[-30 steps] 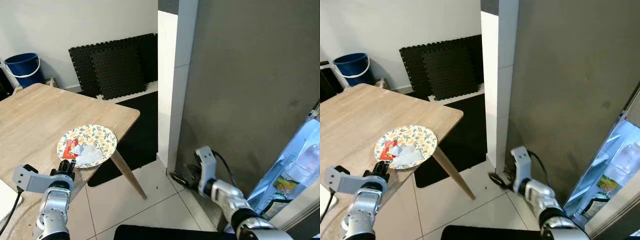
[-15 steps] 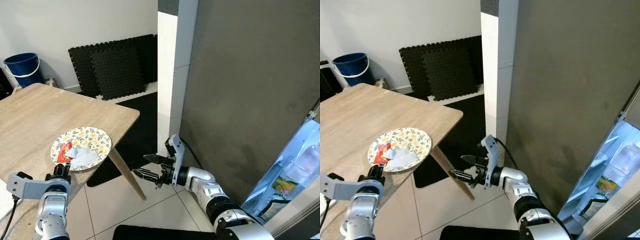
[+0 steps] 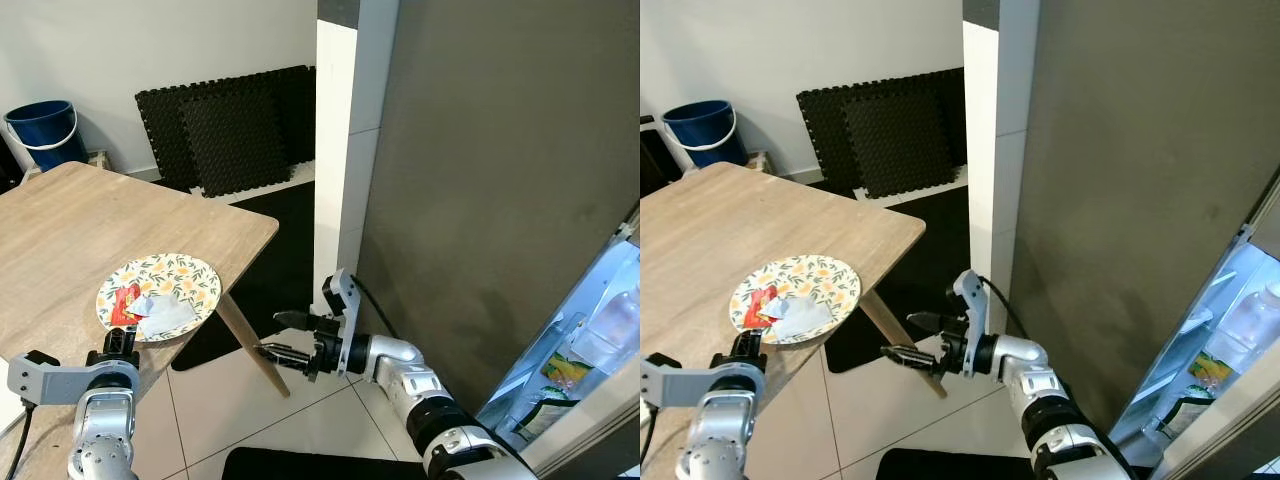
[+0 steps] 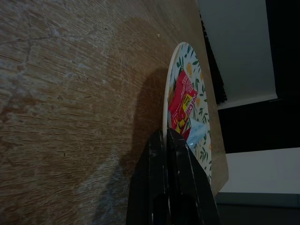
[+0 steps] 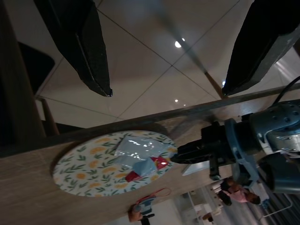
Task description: Restocking fridge
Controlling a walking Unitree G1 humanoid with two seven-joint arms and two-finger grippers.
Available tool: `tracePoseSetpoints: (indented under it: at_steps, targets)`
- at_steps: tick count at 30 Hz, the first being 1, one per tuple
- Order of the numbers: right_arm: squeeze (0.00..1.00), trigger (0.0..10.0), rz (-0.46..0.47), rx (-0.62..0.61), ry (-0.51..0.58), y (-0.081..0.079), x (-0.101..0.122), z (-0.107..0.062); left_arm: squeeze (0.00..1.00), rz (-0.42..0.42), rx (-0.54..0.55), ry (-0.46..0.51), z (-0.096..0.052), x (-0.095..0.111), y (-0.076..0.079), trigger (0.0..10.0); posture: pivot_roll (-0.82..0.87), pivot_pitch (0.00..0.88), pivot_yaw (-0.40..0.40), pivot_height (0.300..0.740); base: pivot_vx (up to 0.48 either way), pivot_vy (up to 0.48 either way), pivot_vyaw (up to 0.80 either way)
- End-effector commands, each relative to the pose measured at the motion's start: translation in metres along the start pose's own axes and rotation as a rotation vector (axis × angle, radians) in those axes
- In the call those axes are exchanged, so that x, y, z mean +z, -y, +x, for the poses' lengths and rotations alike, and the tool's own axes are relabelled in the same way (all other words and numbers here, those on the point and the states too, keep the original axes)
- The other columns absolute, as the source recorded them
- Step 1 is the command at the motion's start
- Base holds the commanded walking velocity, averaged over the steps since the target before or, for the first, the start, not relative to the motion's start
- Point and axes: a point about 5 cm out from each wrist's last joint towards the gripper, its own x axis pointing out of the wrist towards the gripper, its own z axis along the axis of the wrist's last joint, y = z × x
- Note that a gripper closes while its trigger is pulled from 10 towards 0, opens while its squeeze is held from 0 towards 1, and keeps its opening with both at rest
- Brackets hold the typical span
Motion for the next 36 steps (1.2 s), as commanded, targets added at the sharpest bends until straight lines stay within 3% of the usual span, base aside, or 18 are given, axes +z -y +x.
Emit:
tracePoseSetpoints:
  at_steps: [1, 2, 3, 4, 6, 9, 10, 11, 12, 20, 25, 36]
  targets:
    - [0.17, 10.0, -0.009, 0.005, 0.000, -0.002, 0.001, 0.002, 0.00, -0.012, 0.036, -0.019, -0.005, -0.005, -0.007, 10.0, 0.03, 0.051, 0.001, 0.740, 0.000, 0.000, 0.00]
    - [0.55, 10.0, -0.055, -0.017, -0.047, -0.002, -0.003, 0.002, 0.00, -0.007, 0.039, -0.022, -0.005, -0.006, -0.007, 10.0, 0.03, 0.053, 0.000, 0.740, 0.000, 0.000, 0.00]
    - [0.64, 10.0, -0.101, -0.040, -0.093, -0.001, -0.007, 0.002, 0.00, -0.004, 0.042, -0.022, -0.006, -0.006, -0.008, 10.0, 0.03, 0.056, -0.002, 0.740, 0.000, 0.000, 0.00]
    - [0.64, 10.0, -0.101, -0.040, -0.093, -0.001, -0.007, 0.002, 0.00, -0.004, 0.042, -0.022, -0.006, -0.006, -0.008, 10.0, 0.03, 0.056, -0.002, 0.740, 0.000, 0.000, 0.00]
    - [0.81, 10.0, -0.147, -0.091, -0.135, -0.001, -0.013, 0.003, 0.00, 0.007, 0.052, -0.021, -0.008, -0.006, -0.010, 10.0, 0.03, 0.059, -0.004, 0.740, 0.000, 0.000, 0.00]
    - [0.81, 10.0, -0.149, -0.133, -0.134, 0.001, -0.015, 0.003, 0.00, 0.017, 0.062, -0.017, -0.009, -0.004, -0.012, 10.0, 0.03, 0.060, -0.004, 0.740, 0.000, 0.000, 0.00]
    - [0.77, 10.0, -0.153, -0.146, -0.137, 0.001, -0.015, 0.003, 0.00, 0.020, 0.065, -0.015, -0.009, -0.004, -0.013, 10.0, 0.03, 0.062, -0.004, 0.740, 0.000, 0.000, 0.00]
    - [0.08, 10.0, -0.149, -0.162, -0.128, 0.002, -0.014, 0.003, 0.00, 0.035, 0.070, -0.009, -0.008, -0.002, -0.013, 10.0, 0.03, 0.062, -0.004, 0.740, 0.000, 0.000, 0.00]
    - [0.00, 10.0, -0.146, -0.175, -0.115, 0.003, -0.013, 0.003, 0.00, 0.054, 0.076, -0.001, -0.007, 0.000, -0.014, 10.0, 0.03, 0.062, -0.004, 0.740, 0.000, 0.000, 0.00]
    - [0.00, 10.0, -0.164, -0.229, -0.087, 0.008, -0.008, 0.000, 0.00, 0.134, 0.099, 0.048, 0.002, 0.020, -0.013, 10.0, 0.04, 0.060, 0.010, 0.740, 0.000, 0.000, 0.00]
    - [0.00, 10.0, -0.177, -0.225, -0.081, 0.007, -0.011, -0.003, 0.00, 0.166, 0.102, 0.071, 0.006, 0.029, -0.010, 10.0, 0.04, 0.057, 0.019, 0.740, 0.000, 0.000, 0.73]
    - [0.00, 10.0, -0.191, -0.217, -0.094, 0.005, -0.014, -0.004, 0.00, 0.231, 0.097, 0.047, 0.012, 0.026, -0.005, 10.0, 0.03, 0.049, 0.024, 0.740, 0.000, 0.000, 0.79]
